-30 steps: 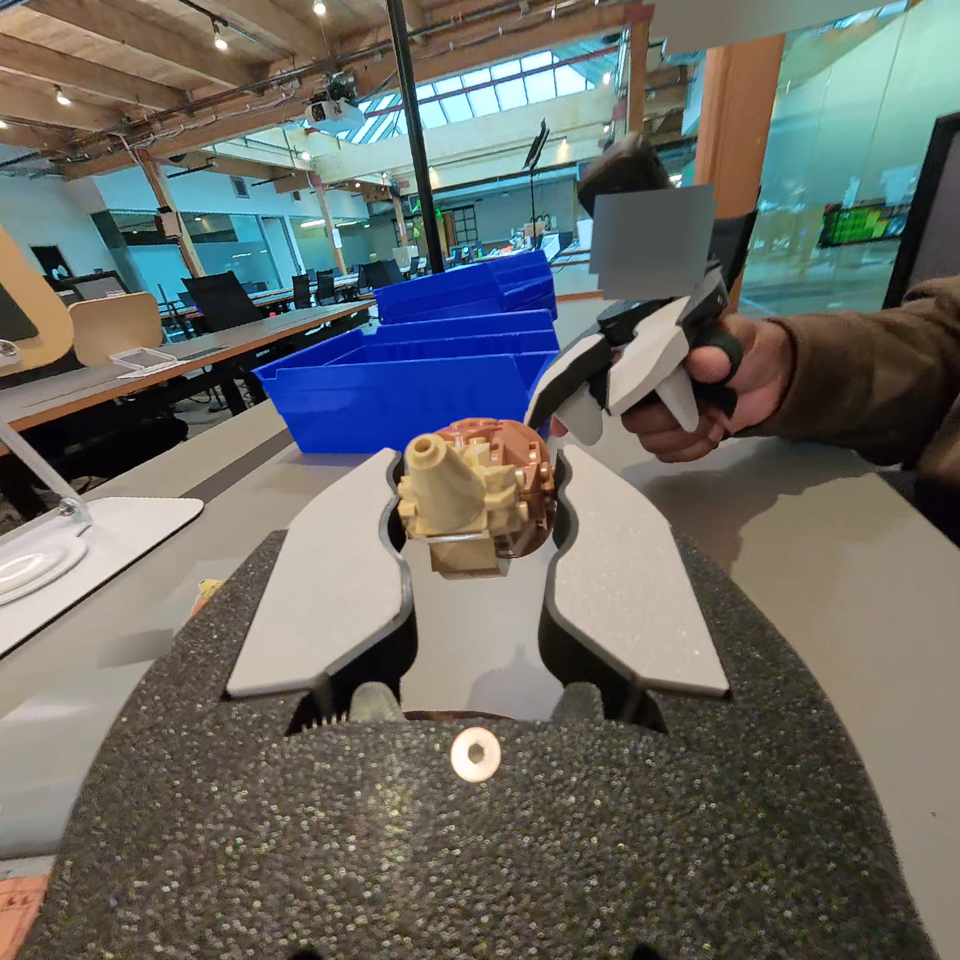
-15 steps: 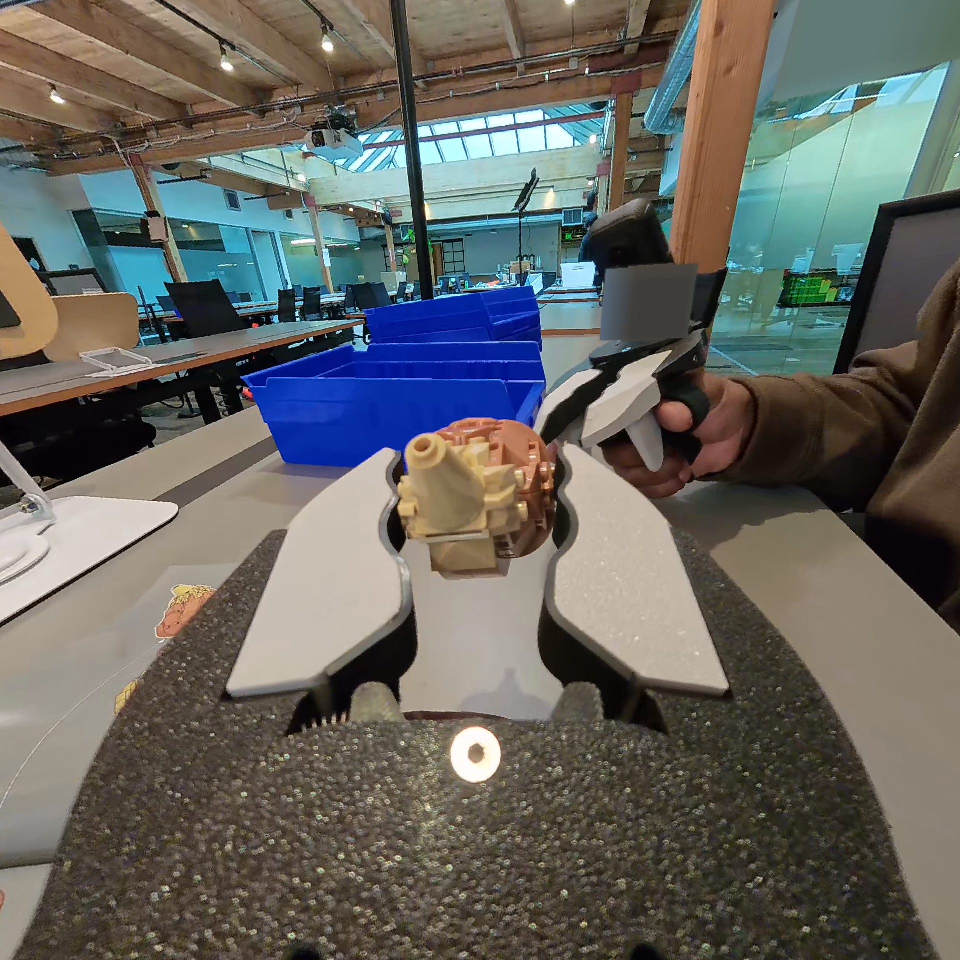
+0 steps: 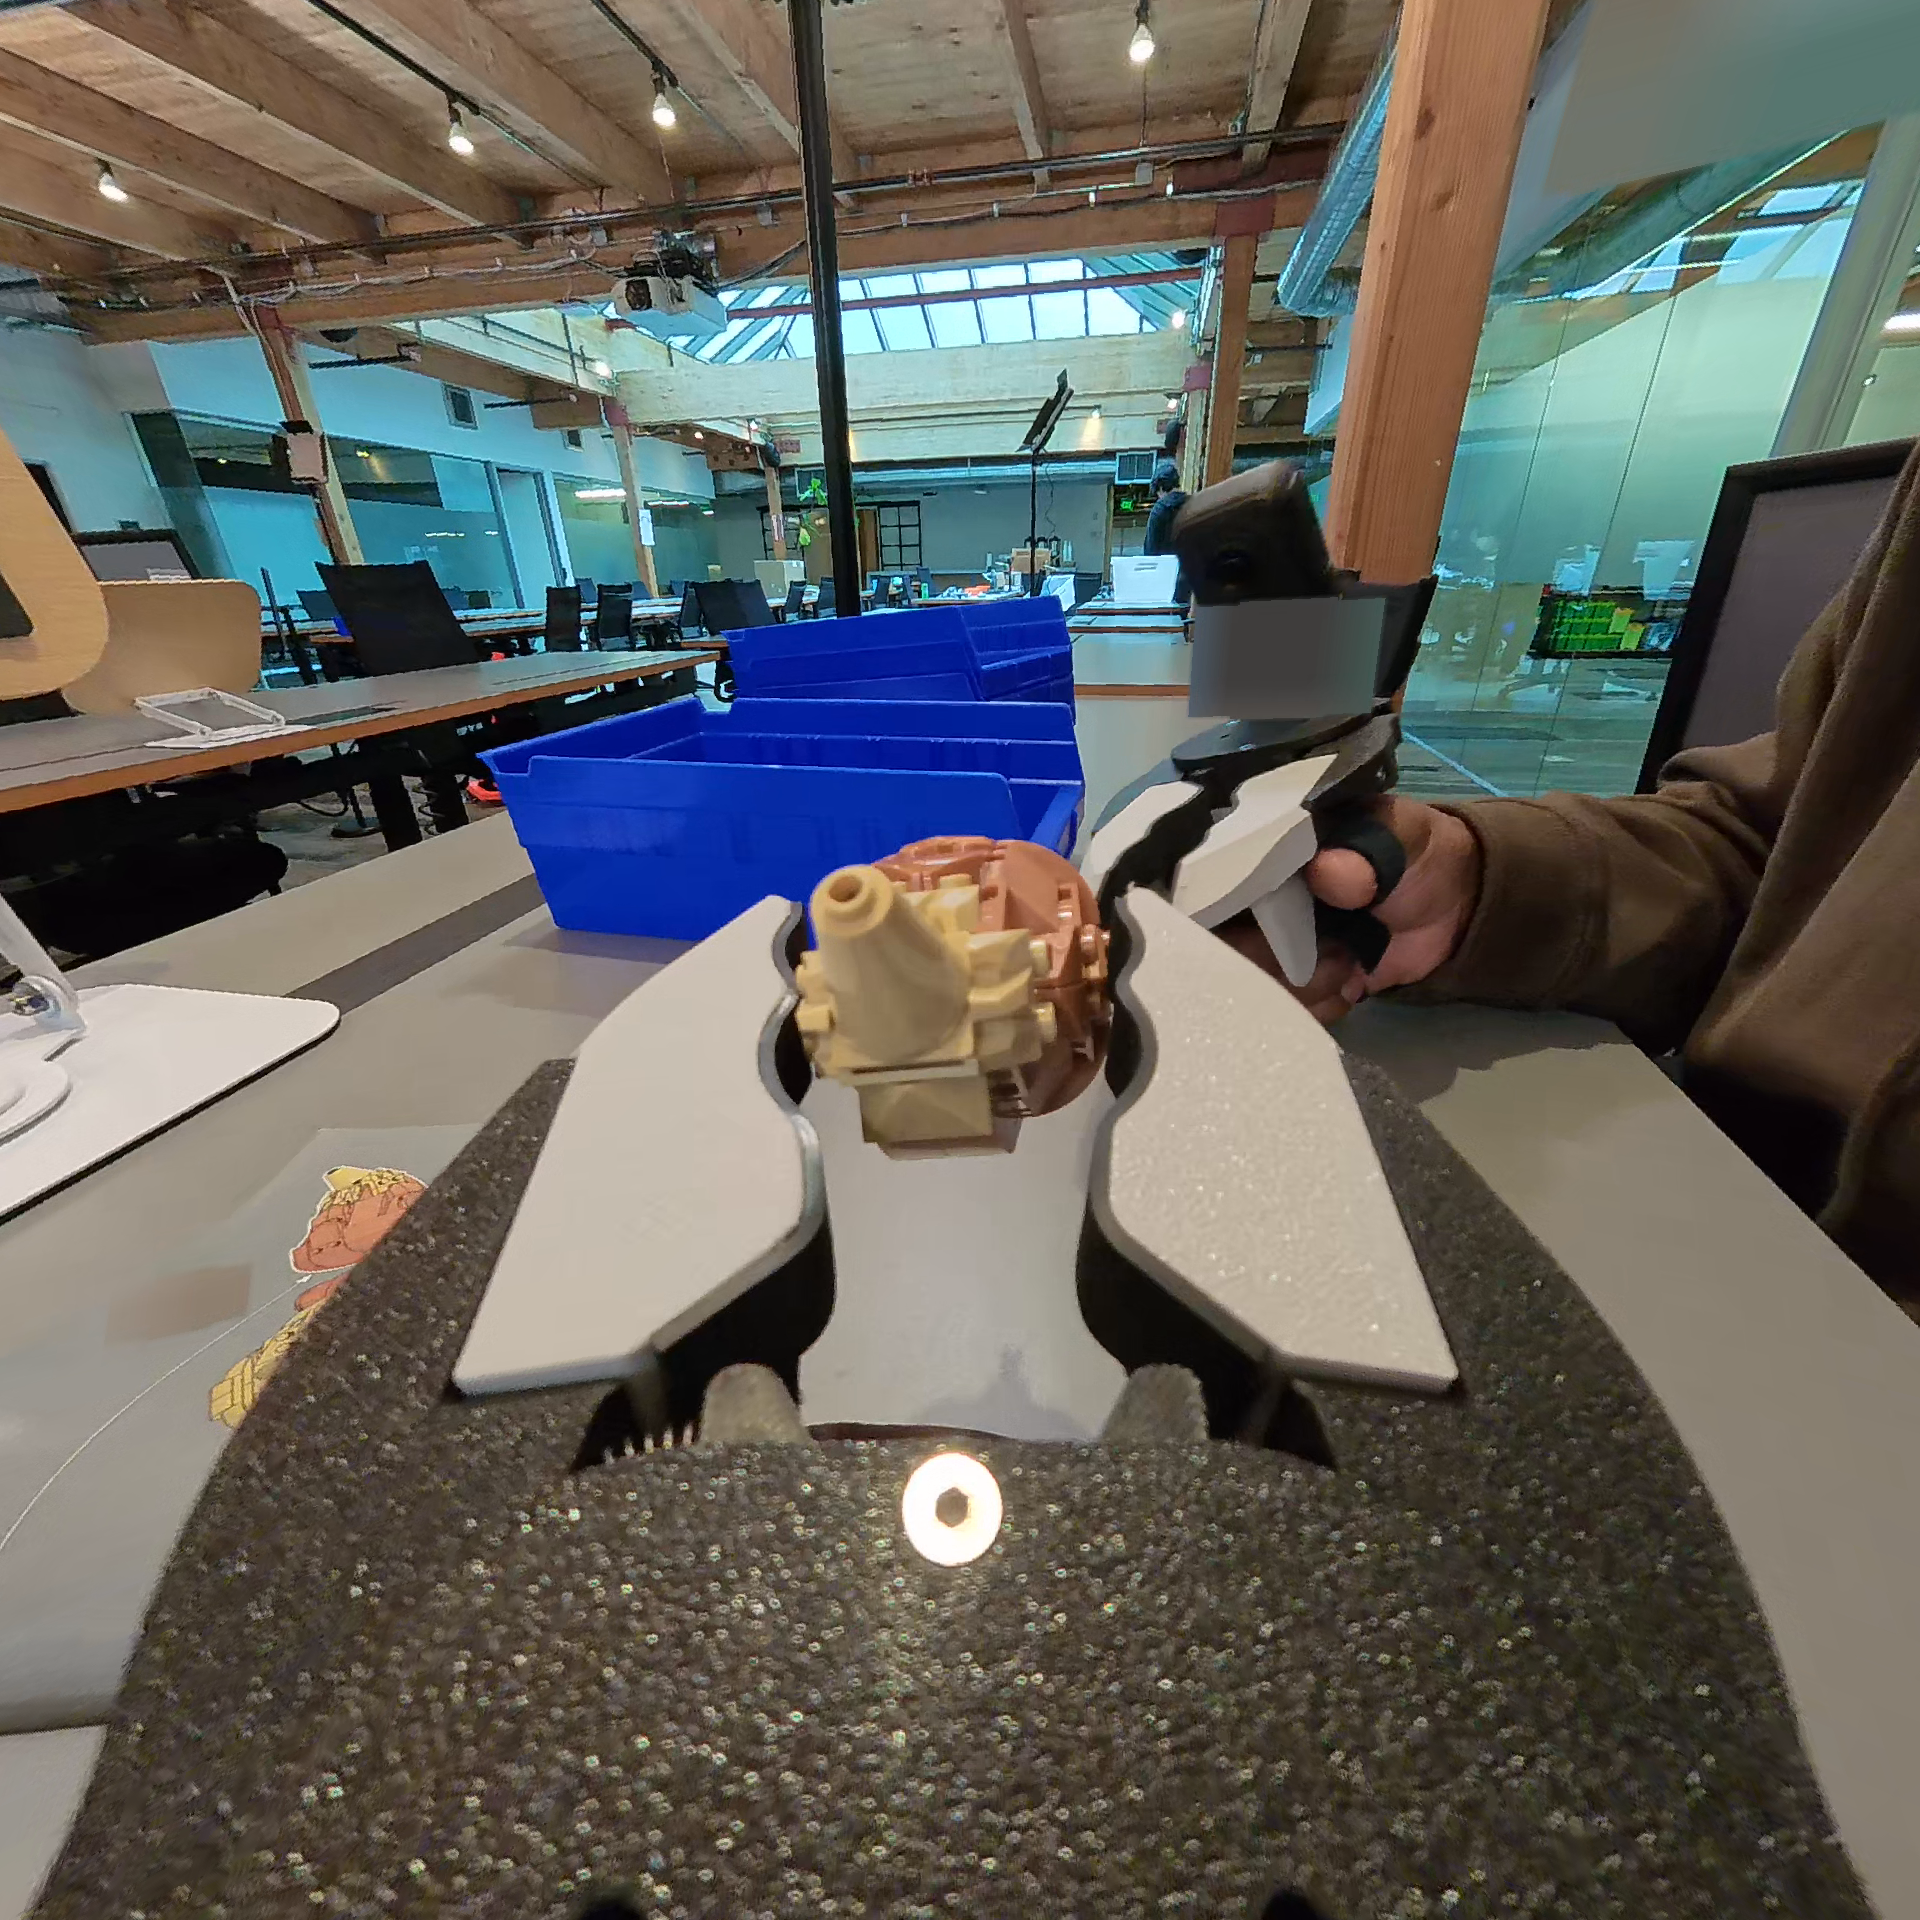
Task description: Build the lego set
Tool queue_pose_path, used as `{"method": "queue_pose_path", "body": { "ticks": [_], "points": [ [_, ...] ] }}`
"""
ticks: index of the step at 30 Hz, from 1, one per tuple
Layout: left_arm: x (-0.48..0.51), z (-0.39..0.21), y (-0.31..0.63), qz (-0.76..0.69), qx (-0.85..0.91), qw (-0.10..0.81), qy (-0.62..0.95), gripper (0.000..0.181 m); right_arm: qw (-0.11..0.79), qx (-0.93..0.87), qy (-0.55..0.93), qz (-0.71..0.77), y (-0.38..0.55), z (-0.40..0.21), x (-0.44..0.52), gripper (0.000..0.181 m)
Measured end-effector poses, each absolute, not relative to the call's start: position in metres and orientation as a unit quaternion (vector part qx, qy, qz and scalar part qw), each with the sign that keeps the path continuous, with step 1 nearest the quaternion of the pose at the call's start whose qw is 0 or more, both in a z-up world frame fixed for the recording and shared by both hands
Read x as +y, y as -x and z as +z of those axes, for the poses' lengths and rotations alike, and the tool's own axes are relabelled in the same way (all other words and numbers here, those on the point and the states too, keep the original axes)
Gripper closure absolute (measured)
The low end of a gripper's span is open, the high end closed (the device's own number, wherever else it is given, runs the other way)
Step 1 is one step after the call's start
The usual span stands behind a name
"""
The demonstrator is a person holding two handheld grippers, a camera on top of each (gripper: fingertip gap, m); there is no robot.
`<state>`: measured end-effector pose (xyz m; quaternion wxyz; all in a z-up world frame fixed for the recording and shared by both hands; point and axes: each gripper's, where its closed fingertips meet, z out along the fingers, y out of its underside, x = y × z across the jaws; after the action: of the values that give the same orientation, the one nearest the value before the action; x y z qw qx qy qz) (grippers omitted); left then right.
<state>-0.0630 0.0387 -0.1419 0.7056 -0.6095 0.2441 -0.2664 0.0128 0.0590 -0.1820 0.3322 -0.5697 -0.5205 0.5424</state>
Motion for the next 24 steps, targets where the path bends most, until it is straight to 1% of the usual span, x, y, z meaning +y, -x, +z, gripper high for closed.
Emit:
{"method": "queue_pose_path", "body": {
  "ticks": [3,8,11,13,15,17,19,21,24],
  "points": [
    [0.038,-0.142,0.060,-0.269,0.248,0.704,0.609,0.126,0.347,-0.531,0.568,0.525,-0.018,-0.181,0.056,0.156],
    [0.036,-0.142,0.053,-0.277,0.253,0.701,0.607,0.126,0.398,-0.532,0.580,0.471,-0.051,-0.175,0.059,0.152],
    [0.036,-0.143,0.051,-0.278,0.255,0.698,0.608,0.126,0.435,-0.527,0.593,0.427,-0.089,-0.164,0.069,0.145],
    [0.036,-0.144,0.051,-0.276,0.255,0.698,0.609,0.126,0.466,-0.517,0.616,0.368,-0.125,-0.156,0.087,0.138],
    [0.036,-0.144,0.051,-0.276,0.254,0.698,0.610,0.126,0.501,-0.492,0.653,0.284,-0.172,-0.146,0.115,0.126],
    [0.037,-0.144,0.051,-0.274,0.254,0.698,0.611,0.126,0.518,-0.457,0.701,0.178,-0.231,-0.142,0.149,0.104],
    [0.037,-0.145,0.051,-0.274,0.254,0.697,0.611,0.126,0.507,-0.428,0.742,0.090,-0.287,-0.150,0.175,0.084],
    [0.037,-0.145,0.050,-0.276,0.254,0.697,0.611,0.126,0.482,-0.394,0.779,0.069,-0.325,-0.165,0.188,0.071],
    [0.038,-0.146,0.049,-0.275,0.254,0.696,0.613,0.126,0.437,-0.364,0.817,0.098,-0.346,-0.191,0.187,0.063]
  ]
}}
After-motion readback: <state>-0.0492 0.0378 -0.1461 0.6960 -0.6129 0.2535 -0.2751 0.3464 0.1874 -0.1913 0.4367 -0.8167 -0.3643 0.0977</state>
